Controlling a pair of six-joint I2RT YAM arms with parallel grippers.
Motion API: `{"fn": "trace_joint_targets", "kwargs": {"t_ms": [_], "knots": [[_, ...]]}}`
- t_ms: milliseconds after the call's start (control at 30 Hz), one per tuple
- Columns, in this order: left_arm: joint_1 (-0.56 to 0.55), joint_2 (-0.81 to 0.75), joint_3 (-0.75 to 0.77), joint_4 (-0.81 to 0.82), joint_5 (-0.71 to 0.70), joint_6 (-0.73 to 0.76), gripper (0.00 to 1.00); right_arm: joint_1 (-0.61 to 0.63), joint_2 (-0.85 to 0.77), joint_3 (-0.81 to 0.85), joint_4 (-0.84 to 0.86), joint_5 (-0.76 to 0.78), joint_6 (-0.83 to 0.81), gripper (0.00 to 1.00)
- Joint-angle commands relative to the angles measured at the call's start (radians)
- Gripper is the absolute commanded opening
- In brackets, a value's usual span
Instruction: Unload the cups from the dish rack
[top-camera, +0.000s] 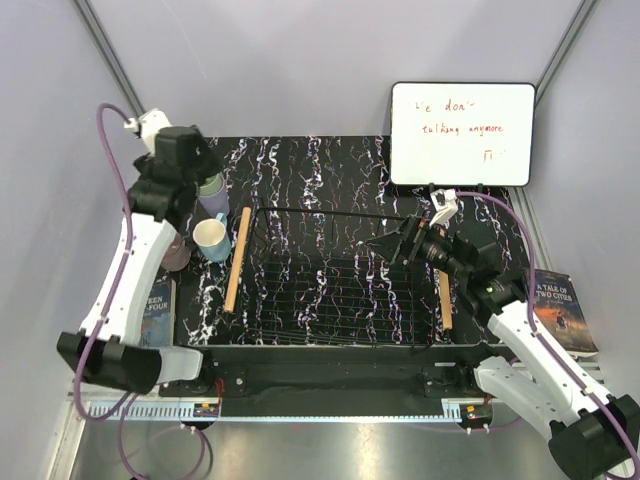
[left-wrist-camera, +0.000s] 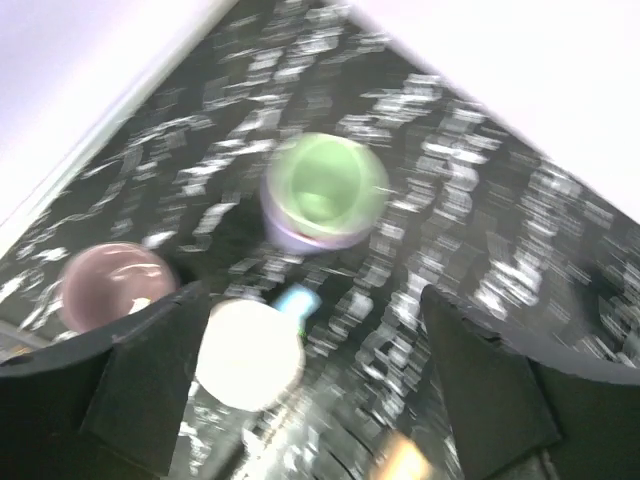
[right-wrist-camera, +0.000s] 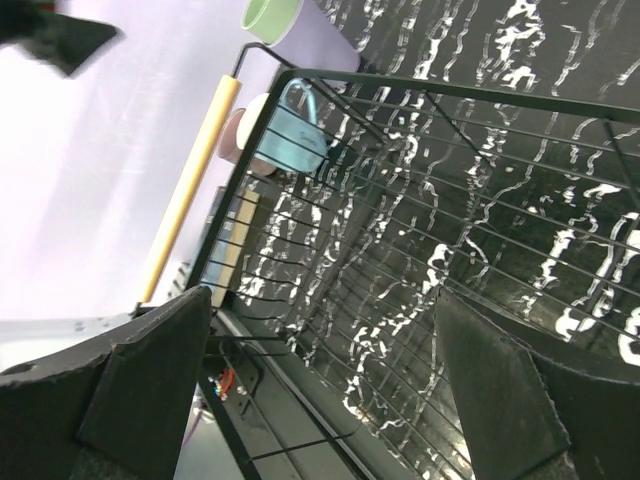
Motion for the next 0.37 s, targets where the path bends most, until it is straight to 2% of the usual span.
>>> {"fn": "trace_joint_targets", "kwargs": {"t_ms": [0, 67, 167, 267, 333], "knots": [[-0.223, -0.092, -0.032, -0.012, -0.169, 0.033, 0.99, -0.003, 0.008, 0.062, -0.045, 0.045, -0.052, 1.00], [-0.300, -0.115, -0.050, -0.013, -0.205, 0.041, 0.99, -0.003, 0.017, 0.066, -0.053, 0.048, -0.053, 1.00], [-0.505, -0.150, -0.095, -0.012, -0.288, 0.037, 0.99, -0.003, 0.027, 0.068, -0.062, 0.054, -0.050, 1.00], [-0.648, -0.156, -0.133, -0.010, -0.386, 0.030, 0.99, -0.003, 0.024, 0.063, -0.079, 0.074, -0.053, 1.00], [-0.703, -0.141, -0.150, -0.012, -0.420, 0.031, 0.99, -0.003, 0.027, 0.066, -0.090, 0.093, -0.060, 1.00]]}}
